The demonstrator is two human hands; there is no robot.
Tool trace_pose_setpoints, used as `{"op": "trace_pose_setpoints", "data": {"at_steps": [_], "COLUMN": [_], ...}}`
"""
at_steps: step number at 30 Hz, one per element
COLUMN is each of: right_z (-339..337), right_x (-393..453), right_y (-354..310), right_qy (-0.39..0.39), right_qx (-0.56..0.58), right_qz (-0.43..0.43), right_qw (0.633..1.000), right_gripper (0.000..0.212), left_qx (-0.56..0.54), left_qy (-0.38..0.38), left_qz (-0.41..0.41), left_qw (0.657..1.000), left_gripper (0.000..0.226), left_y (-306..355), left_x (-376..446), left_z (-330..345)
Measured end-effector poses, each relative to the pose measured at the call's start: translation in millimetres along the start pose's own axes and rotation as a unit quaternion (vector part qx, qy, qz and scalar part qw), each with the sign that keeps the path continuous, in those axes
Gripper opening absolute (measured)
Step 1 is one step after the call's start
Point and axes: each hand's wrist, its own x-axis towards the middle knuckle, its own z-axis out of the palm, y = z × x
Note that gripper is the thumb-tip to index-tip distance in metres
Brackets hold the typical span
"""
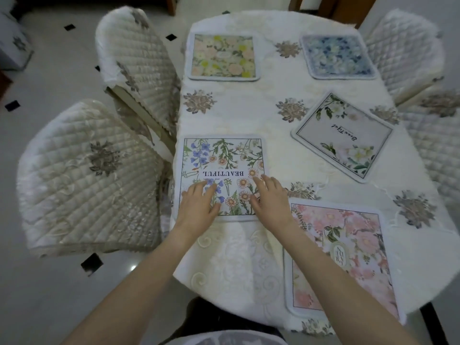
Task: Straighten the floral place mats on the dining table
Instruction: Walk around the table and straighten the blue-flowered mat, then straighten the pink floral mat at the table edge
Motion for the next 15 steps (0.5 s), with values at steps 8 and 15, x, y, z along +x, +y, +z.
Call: {"op": "trace_pose_setpoints", "data": {"at_steps": [8, 15], "right_z": [-28, -21], "right_x": [-99, -195], "right_y": [-8, -18], "right_qy": [0.100, 0.149], "right_qx": [0.037, 0.038], "right_qz": [0.108, 0.204], "right_qw": [0.988, 0.967], "right_gripper": [0.050, 0.049], "left_qx": [0.016, 0.015], "left_qy": [0.035, 0.008], "left_qz": [0.167, 0.264], "left_qw": [0.985, 0.964], "left_gripper": [0.050, 0.051], "left_y": [37, 59], "left_x": [-48, -93], "left_z": [-27, -17]}}
